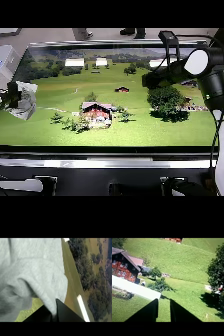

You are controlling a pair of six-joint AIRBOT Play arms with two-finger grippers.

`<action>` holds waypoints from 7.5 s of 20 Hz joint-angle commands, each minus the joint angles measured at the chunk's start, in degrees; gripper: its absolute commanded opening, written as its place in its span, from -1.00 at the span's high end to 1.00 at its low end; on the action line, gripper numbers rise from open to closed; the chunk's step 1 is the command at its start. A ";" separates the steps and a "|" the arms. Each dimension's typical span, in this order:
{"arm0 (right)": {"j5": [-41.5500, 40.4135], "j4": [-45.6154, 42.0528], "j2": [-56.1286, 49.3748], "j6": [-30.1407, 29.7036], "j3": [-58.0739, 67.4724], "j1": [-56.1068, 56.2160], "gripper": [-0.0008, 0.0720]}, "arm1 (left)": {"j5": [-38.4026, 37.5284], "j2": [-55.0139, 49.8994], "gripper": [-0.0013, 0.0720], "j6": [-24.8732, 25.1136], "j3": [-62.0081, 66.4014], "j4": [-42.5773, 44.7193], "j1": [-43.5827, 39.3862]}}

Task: Fold the clothes and pants, and hang the long-sleeved shirts on hangers.

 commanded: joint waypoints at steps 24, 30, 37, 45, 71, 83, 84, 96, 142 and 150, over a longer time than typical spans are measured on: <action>3.65 -9.16 20.74 -1.88 0.22 0.04 0.41 | -40.28 -6.82 0.90 -2.03 19.12 -0.37 -72.94; 3.74 -5.81 19.52 10.86 0.22 0.04 -0.08 | -44.87 -0.09 -0.51 -0.20 19.15 1.33 -65.35; 5.62 29.22 6.51 1.88 2.25 -14.64 -0.11 | -62.58 20.52 -0.49 6.43 19.15 16.24 -45.11; 11.63 37.05 -9.75 -16.65 -13.42 -24.44 -0.30 | -65.55 27.67 -0.49 9.49 19.12 22.62 -35.19; -5.75 42.47 -15.82 -26.80 -40.04 -14.88 -0.52 | -65.29 27.17 -0.49 9.22 19.12 28.41 -35.17; -10.60 44.92 -15.82 -23.80 -43.39 -10.36 -0.51 | -65.18 25.51 -0.49 9.20 19.12 28.41 -34.84; -11.67 44.65 -15.80 -23.74 -43.36 -8.57 -0.45 | -65.24 25.53 -0.49 9.18 19.12 28.39 -34.60; -7.72 42.23 -7.80 -19.96 -43.36 -7.89 0.90 | -61.92 25.59 -0.49 13.99 9.40 21.20 -20.09; -33.77 14.45 6.38 -6.45 -5.31 -7.87 0.90 | -47.60 8.83 0.92 29.94 42.07 -4.02 -7.08; -9.03 14.95 11.34 -4.90 19.89 -7.87 0.90 | -59.52 31.85 0.92 23.30 47.01 -1.92 -4.81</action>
